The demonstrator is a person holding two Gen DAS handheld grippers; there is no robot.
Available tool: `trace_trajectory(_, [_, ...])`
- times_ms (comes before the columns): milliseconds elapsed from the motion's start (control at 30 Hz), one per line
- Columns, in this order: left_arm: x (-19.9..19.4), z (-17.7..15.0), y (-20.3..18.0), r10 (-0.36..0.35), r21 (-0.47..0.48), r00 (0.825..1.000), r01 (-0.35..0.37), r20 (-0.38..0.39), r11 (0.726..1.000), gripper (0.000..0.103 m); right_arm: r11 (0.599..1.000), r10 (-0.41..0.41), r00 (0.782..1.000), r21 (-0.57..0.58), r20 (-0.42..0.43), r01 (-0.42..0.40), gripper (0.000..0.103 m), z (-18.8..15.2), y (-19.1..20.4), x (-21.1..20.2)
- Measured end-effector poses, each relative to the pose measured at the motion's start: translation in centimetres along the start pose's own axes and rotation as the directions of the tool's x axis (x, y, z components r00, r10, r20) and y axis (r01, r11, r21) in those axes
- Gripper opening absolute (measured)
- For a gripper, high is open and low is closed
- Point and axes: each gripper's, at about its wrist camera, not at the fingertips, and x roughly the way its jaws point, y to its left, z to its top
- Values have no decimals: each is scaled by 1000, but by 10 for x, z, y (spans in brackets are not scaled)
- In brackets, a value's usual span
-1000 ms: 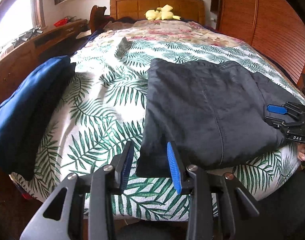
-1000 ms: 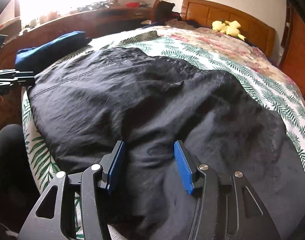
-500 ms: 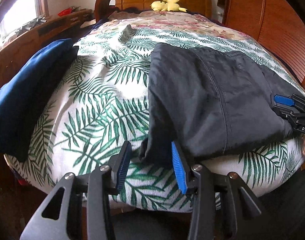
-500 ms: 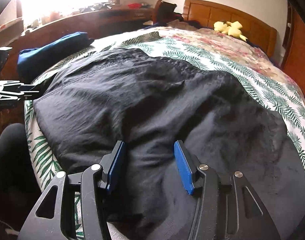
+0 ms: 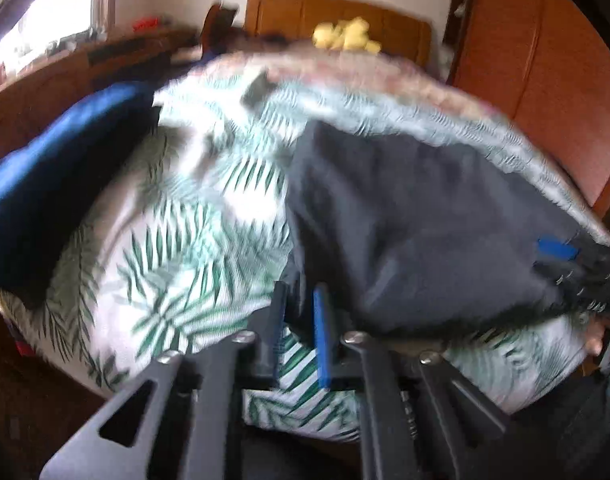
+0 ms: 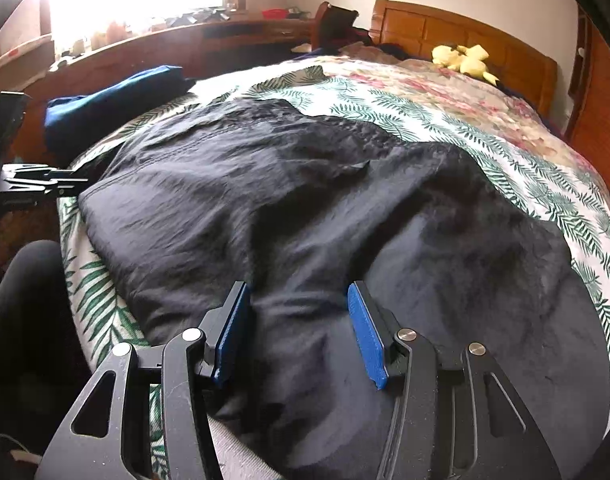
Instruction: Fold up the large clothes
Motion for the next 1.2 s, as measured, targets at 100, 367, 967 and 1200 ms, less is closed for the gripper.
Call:
trace_trajectory(100, [-19,19,-24,-1,61,998,-3,55,998,5,1000,21,1000,10,4,-21,52,-2,-4,-9])
trace_trajectory(367, [-50,69,-109,-79,213,985,46,151,976,2,998,45,997,42,57,-48,51,-15,-23,-45])
trace_trajectory(967, [-50,95,-325,-340,487,937,261,79,833,2,975,-37,994,221,100,14,50,-99,-107,-112])
trace_trajectory(1200, [-31,84,-338,-313,507,949,251,38,824,3,972,-48,993,236,112,20,50,-105,-109,-123])
